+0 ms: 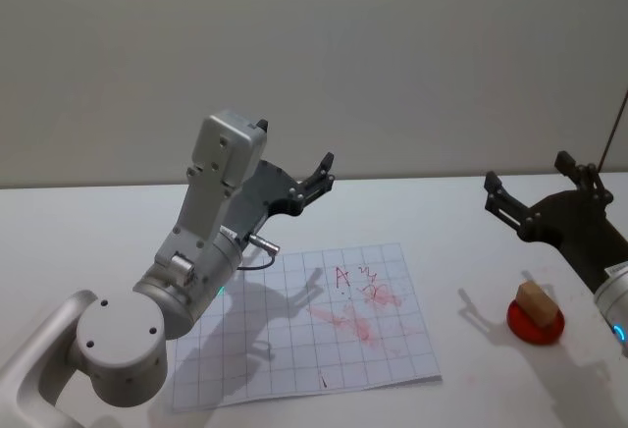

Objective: Use the one hand to pick up the stamp and affix it onto the A4 paper.

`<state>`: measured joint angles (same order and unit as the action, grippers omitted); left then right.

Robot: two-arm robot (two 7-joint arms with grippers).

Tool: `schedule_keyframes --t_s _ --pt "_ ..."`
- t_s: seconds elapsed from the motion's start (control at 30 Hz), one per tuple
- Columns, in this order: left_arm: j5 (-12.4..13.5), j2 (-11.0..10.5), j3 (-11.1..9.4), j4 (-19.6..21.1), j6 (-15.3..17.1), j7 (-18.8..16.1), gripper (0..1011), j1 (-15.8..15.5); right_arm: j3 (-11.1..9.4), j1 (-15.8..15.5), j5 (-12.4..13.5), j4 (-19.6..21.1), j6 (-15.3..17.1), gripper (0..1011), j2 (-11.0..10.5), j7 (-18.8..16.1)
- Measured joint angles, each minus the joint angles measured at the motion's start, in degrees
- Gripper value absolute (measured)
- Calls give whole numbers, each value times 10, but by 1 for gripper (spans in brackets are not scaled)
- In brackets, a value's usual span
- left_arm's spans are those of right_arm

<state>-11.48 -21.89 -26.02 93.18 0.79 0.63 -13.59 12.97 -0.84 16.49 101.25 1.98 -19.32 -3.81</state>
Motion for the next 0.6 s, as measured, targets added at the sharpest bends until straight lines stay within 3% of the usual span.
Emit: schedule_keyframes --t_s 0.6 --pt "0 0 0 0 0 0 1001 0 0 0 0 0 0 1001 0 0"
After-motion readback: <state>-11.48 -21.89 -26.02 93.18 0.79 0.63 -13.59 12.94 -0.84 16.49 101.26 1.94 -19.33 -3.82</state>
